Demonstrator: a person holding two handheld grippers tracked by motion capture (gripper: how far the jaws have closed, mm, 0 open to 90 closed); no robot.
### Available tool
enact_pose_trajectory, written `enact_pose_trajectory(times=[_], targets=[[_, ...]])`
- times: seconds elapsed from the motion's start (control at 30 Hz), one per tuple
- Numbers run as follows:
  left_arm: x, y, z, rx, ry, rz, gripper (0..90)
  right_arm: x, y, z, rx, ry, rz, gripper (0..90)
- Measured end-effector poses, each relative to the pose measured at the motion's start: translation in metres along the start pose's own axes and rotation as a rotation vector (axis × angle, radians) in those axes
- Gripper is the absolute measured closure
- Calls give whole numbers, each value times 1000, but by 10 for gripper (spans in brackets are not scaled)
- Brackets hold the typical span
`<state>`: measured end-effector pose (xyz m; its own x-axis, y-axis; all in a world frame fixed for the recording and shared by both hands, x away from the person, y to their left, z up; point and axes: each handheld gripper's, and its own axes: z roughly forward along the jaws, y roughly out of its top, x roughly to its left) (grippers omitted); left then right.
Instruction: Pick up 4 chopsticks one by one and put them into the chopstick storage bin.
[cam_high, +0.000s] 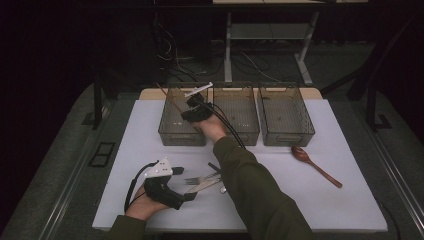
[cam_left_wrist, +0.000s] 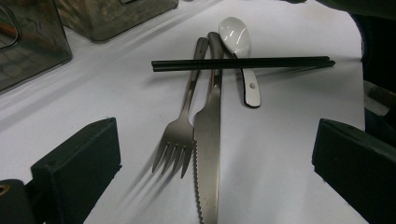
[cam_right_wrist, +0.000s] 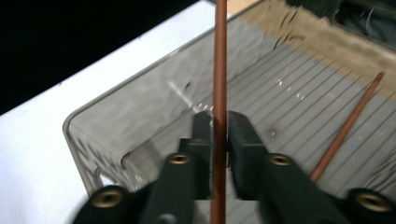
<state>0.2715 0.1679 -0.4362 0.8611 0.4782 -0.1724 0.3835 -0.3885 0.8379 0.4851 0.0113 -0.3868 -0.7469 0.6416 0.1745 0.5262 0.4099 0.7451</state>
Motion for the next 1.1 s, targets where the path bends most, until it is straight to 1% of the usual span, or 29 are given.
enact_pose_trajectory(times=[0.03,0.1,0.13,0.17,0.23,0.3,0.37,0.53,0.63,0.7,0.73,0.77,0.8,0.83,0.93,0.97,1.03,1.1], targets=[[0,0,0,0,0,0,3,1,1,1,11,3,-2,712],[0,0,0,-1,0,-1,3,2,2,-1,16,-8,-8,646],[0,0,0,-1,0,-1,3,1,2,-2,16,3,-4,617],[0,0,0,0,0,-1,3,1,2,-2,19,11,0,594],[0,0,1,4,0,0,3,0,2,-5,24,9,5,554],[0,0,1,3,0,0,3,-2,2,-9,27,29,14,511],[0,0,0,3,1,5,3,-2,3,-14,20,37,9,475],[0,0,0,0,3,-1,3,-3,4,-33,-17,51,-15,383],[0,0,0,1,4,8,3,-4,2,-45,-31,77,-27,351],[0,0,0,1,2,3,3,-5,0,-52,-39,90,-36,311],[0,0,1,2,4,7,3,-5,-2,-56,-37,92,-45,308],[0,0,1,0,2,-5,3,-5,-4,-59,-41,85,-53,305],[0,0,1,-2,3,-5,3,-6,-6,-62,-48,83,-59,299],[0,0,0,0,4,-3,3,-8,-8,-66,-50,90,-64,297],[1,0,0,-4,4,-6,3,-12,-14,-76,-61,103,-62,281],[2,0,0,-2,5,-2,3,-13,-16,-79,-65,103,-64,278],[2,0,1,-9,3,-13,3,-15,-21,-86,-77,99,-69,273],[2,0,1,-6,5,-13,3,-17,-25,-93,-89,107,-61,264]])
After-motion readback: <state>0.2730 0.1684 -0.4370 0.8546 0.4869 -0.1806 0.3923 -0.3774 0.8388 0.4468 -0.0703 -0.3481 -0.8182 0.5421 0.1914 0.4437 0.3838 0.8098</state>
